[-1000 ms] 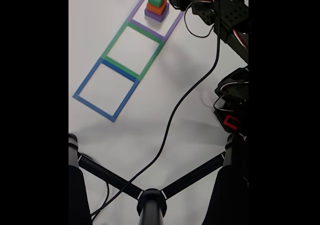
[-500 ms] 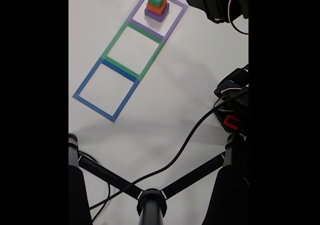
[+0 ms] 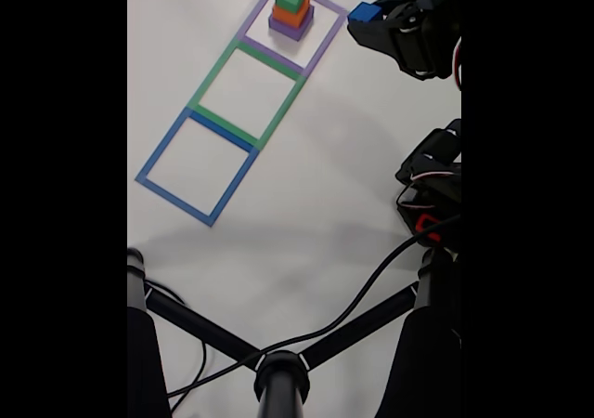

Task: Tower of hanoi

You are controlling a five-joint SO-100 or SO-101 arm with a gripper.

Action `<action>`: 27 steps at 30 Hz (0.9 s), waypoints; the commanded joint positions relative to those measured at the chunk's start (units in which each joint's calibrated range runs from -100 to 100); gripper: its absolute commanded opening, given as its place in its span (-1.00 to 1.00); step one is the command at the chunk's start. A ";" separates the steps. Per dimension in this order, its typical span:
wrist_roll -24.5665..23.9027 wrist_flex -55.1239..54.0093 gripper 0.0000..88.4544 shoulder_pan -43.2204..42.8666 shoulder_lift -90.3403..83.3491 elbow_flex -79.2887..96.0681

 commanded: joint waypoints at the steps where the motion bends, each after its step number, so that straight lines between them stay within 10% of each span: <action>1: 2.96 -7.94 -0.89 -2.06 -1.86 9.10; 12: 2.96 -42.58 -0.90 -2.82 -2.58 43.63; 27: 2.96 -117.04 -0.90 -5.26 23.94 78.07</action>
